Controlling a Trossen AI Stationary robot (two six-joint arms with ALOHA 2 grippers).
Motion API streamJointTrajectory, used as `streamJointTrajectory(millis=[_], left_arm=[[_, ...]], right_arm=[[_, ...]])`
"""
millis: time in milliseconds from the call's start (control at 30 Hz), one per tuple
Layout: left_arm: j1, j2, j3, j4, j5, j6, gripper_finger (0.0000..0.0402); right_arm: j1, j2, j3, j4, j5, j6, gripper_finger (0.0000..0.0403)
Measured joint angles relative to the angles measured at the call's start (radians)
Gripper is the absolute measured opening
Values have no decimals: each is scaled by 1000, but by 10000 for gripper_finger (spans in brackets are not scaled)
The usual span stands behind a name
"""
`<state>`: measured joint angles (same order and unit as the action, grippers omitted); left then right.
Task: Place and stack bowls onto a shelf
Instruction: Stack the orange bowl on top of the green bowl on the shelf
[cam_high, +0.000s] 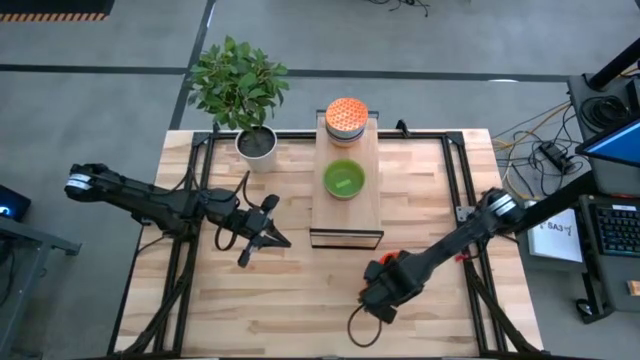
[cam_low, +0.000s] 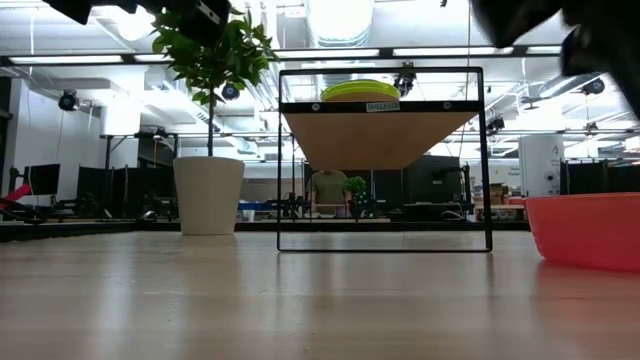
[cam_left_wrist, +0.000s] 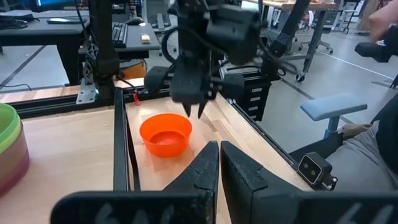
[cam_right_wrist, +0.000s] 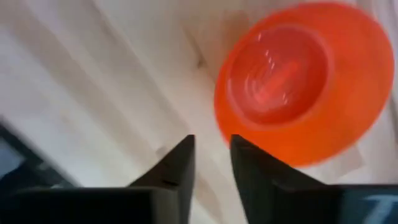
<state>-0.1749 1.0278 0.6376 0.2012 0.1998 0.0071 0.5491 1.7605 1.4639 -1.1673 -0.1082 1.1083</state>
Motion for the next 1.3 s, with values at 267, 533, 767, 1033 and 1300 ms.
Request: streamJointTrajectory(millis=[267,533,767,1033,1300], left_arm=[[0,0,-4,0,-7,0,0],[0,0,-5,0,-7,1,0],[0,0,-6,0,-7,6,0],[0,0,-6,12,-7,6,0],[0,0,-6,34,-7,6,0]], right_arm=[[-30,111,22,20,30,-119,187],[-45,152,16,25,29,-137,123],[-47,140,15,53,7,-141,15],[-45,127,83,68,-136,-250,9],[-41,126,352,121,-206,-454,8]])
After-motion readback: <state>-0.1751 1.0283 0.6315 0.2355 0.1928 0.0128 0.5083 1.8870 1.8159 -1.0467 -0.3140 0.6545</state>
